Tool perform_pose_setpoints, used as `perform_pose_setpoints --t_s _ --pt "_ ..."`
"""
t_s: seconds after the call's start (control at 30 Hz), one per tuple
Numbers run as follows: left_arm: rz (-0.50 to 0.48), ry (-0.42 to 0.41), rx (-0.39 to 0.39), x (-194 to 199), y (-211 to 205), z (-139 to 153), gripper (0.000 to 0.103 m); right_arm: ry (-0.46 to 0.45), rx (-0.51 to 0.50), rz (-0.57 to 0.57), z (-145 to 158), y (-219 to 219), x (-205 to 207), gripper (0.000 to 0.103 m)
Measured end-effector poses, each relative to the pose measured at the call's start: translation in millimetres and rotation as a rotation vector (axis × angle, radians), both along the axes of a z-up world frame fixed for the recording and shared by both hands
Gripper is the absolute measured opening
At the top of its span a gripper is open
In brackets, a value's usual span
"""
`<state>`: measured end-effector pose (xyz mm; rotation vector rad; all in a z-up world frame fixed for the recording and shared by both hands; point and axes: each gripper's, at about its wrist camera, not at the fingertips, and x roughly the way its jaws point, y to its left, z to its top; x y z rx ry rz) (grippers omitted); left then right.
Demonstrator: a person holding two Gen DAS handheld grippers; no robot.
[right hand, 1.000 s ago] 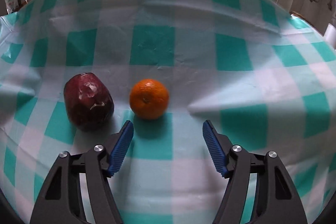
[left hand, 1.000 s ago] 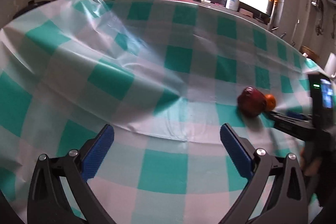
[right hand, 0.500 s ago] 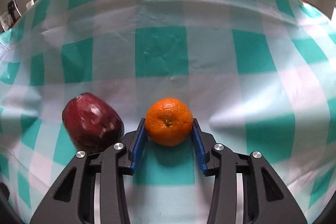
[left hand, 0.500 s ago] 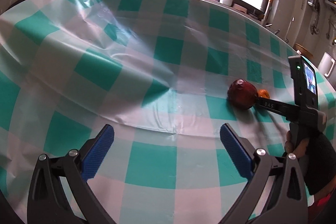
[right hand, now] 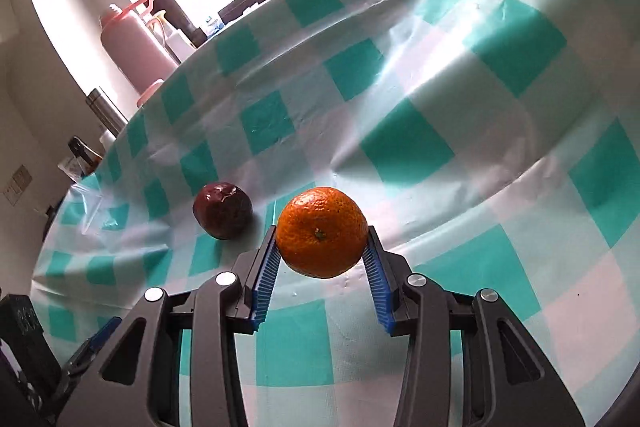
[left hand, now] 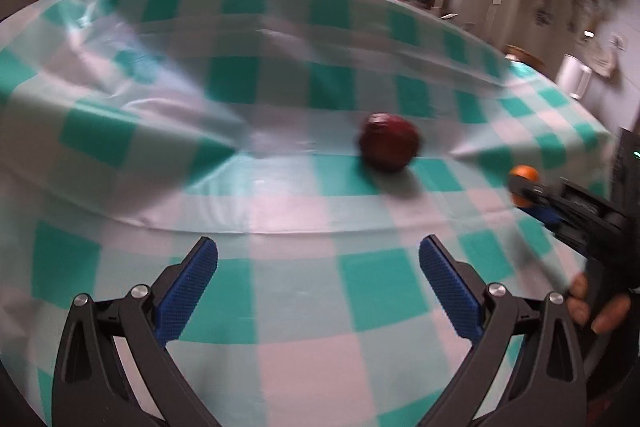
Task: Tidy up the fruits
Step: 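Grasp the orange with the right tool while the left tool grasps the red apple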
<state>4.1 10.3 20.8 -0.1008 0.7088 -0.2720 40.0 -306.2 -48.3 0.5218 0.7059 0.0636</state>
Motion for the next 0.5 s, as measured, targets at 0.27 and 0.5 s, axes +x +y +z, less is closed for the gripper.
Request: perform_pose_setpoints --t_s 0.27,0.5 --pt "-0.106 -0.006 0.080 38 -48 7 0.101 -0.006 -0.048 0.039 4 17 7 0.042" --pt "-0.151 0.043 0.179 115 -96 -2 0.101 0.002 -0.052 0.046 3 17 8 0.042"
